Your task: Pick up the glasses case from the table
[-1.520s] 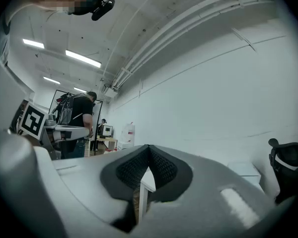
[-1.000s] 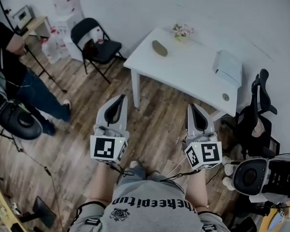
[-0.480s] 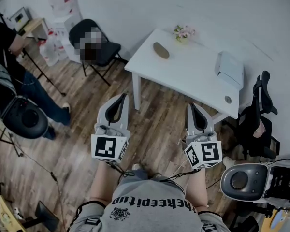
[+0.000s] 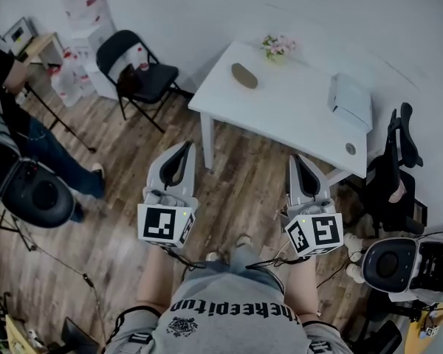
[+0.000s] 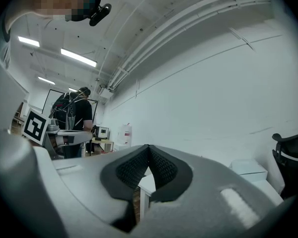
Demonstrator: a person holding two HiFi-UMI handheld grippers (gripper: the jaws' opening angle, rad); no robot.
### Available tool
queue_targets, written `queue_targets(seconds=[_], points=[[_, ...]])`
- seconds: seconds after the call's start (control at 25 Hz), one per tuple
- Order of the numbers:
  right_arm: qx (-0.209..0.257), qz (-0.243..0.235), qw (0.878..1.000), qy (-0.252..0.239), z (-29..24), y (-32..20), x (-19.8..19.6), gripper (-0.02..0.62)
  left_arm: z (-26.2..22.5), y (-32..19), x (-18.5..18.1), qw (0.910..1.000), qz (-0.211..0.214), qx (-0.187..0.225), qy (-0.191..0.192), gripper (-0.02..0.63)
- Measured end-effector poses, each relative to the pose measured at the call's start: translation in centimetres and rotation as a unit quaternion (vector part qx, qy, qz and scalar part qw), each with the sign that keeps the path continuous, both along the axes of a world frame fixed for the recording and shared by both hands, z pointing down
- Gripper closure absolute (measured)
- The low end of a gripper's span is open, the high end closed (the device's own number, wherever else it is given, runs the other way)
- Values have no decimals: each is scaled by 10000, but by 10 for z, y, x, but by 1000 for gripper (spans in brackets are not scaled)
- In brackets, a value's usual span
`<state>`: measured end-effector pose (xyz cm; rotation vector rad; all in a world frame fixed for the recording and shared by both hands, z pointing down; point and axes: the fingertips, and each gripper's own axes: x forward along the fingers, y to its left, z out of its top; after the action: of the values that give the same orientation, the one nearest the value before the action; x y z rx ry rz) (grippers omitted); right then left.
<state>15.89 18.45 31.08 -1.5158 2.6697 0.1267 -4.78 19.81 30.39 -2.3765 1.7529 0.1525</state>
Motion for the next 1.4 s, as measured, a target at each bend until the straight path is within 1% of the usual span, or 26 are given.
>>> queue_targets(seconds=[0.24,0.36,0.6,0.8,1.08,1.4], points=[[-9,14,10000,23,1,-26,-6,592,5,-23,-7,10000,-8,-49,22,586],[-9,-6,10000,6,3,-42,-10,592,2,-36,-14,9999,-95,-69,40,586],[35,-124,9999,30,-2,-79,-27,592,0,-68,-28,9998,-168,-28,76,586],[60,-254,9996,44,-5,-120,-31,592,-4,-105,-28,9997,-244,12,100,586],[55,-374,9993,78,-12,-172,-27,592,-9,-153,-22,9993,-341,-14,158,586],[79,-506,9987,19,-16,-222,-19,592,-16,-196,-10,9990,-427,43,98,586]])
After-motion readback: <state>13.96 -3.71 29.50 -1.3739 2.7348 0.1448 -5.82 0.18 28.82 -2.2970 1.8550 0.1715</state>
